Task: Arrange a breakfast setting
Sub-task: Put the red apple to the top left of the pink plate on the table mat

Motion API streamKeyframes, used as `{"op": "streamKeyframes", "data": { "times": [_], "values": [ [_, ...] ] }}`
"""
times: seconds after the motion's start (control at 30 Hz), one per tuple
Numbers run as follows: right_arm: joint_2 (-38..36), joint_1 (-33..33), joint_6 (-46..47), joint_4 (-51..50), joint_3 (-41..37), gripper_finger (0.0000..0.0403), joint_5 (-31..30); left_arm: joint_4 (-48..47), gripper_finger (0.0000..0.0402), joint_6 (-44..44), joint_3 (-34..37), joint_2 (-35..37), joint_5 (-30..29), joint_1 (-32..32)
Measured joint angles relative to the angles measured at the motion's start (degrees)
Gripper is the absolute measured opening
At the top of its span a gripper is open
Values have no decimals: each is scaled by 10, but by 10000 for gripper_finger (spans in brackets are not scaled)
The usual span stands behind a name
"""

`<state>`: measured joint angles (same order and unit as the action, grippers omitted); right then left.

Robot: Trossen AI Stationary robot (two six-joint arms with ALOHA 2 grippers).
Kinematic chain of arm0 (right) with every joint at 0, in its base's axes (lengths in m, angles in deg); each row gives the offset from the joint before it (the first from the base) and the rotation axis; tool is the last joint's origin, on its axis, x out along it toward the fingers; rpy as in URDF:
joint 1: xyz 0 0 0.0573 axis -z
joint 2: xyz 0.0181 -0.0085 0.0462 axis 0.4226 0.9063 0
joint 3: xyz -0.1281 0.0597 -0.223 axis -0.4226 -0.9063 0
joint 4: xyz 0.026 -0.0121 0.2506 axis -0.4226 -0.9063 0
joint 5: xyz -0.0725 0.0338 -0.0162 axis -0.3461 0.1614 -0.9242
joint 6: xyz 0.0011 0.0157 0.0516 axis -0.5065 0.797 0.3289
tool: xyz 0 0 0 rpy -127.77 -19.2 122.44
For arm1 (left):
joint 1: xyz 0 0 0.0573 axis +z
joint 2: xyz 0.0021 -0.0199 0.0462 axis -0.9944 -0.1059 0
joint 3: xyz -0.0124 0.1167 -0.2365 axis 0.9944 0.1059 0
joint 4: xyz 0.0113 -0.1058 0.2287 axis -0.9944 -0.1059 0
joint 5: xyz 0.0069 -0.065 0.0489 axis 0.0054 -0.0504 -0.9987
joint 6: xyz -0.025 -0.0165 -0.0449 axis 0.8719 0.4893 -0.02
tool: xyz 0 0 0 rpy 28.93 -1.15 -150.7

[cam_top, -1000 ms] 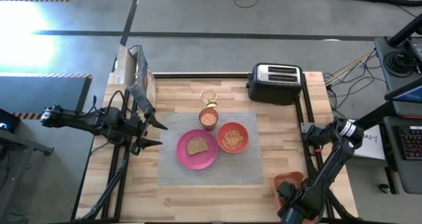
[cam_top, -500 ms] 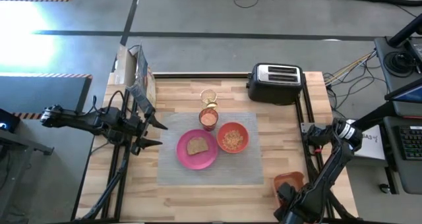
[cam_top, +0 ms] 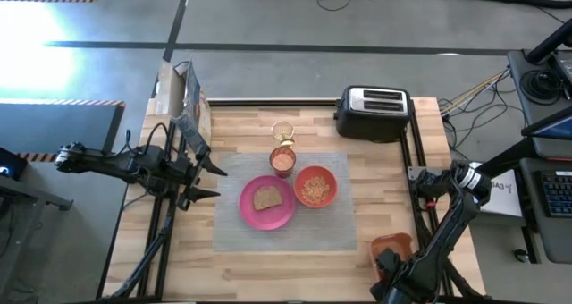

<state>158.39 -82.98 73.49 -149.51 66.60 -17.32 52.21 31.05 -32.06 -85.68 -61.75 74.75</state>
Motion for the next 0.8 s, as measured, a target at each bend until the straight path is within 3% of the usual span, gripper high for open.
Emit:
{"op": "streamKeyframes", "data": {
  "times": [0.13,0.33,0.8],
  "values": [
    [-1,0,-40,7,0,215,-2,0,262,4,0,0,0,0],
    [-2,3,-17,7,0,220,2,-2,263,4,0,-1,0,0],
    [-2,3,-40,2,2,295,2,0,262,4,0,-1,0,0]
  ]
}}
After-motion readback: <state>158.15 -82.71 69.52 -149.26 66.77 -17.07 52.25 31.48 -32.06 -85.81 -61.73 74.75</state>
